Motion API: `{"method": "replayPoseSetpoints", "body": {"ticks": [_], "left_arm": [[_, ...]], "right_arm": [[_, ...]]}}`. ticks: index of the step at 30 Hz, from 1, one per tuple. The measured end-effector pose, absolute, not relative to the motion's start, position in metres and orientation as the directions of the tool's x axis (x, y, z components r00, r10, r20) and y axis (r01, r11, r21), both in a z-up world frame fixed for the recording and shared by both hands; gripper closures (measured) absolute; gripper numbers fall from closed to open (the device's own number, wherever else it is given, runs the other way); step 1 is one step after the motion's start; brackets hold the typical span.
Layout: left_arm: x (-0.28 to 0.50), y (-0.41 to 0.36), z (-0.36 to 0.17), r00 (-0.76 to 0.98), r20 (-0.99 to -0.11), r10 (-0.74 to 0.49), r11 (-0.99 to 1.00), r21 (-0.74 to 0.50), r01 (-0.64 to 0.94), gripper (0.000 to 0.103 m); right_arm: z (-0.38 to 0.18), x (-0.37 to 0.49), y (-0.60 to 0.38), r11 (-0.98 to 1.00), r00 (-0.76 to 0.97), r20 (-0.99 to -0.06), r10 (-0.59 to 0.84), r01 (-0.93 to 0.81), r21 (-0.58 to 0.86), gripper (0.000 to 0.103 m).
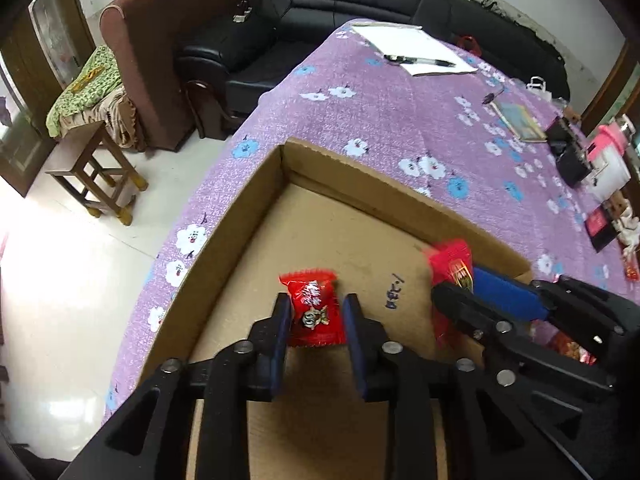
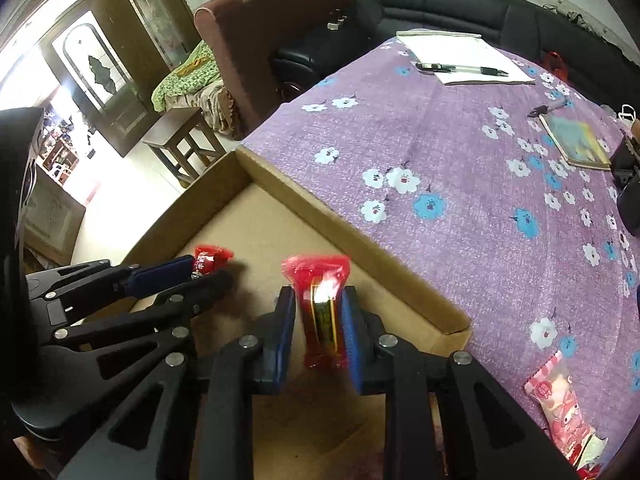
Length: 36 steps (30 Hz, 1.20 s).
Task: Organize snacks
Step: 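Open both tools to drop the candies into the cardboard box, then move both open tools back over the snacks on the table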
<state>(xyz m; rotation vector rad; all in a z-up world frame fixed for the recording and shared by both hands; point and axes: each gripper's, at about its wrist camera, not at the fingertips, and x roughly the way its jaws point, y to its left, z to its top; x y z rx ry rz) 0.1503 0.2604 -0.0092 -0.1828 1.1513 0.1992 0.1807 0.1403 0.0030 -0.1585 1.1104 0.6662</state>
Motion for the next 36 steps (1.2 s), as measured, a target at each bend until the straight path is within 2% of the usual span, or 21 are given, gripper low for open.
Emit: {"method": "replayPoseSetpoints", "body": {"ticks": [3,6,15,18,24,27,36], "left_arm": [[0.151,0.263,-0.013,0.366,-0.927,0.077,0.965,-0.024,-0.262,0.05],[0.149,0.266,-0.014,0.361,-0.929,0.082,0.957,-0.028,-0.29,0.046],[0.12,0.249,0.001,0.434,-0.881,0.188,0.937,0.028,-0.349,0.046],[0.106,0.232,0.01,0.471,-0.858,0.206,0.938,0.036,-0.345,0.046],[0.068,0.188,0.026,0.541,-0.821,0.184,0.951,0.009,-0.311,0.046],[0.05,0.16,0.029,0.564,-0.811,0.158,0.962,-0.001,-0.271,0.046],[0.008,0.073,0.017,0.6,-0.796,0.079,0.989,-0.014,-0.149,0.046]], "right_arm": [[0.002,0.182,0.137,0.804,0.276,-0.867,0.415,-0.557,0.207,0.079],[0.003,0.182,0.133,0.807,0.278,-0.865,0.419,-0.551,0.214,0.072],[0.017,0.166,0.117,0.795,0.285,-0.847,0.448,-0.56,0.232,0.067],[0.024,0.148,0.104,0.788,0.305,-0.846,0.438,-0.582,0.199,0.066],[0.039,0.109,0.057,0.791,0.325,-0.836,0.442,-0.581,0.192,0.058],[0.043,0.087,0.028,0.795,0.337,-0.833,0.439,-0.578,0.184,0.057],[0.03,0.029,-0.066,0.833,0.371,-0.841,0.394,-0.53,0.157,0.048]]}}
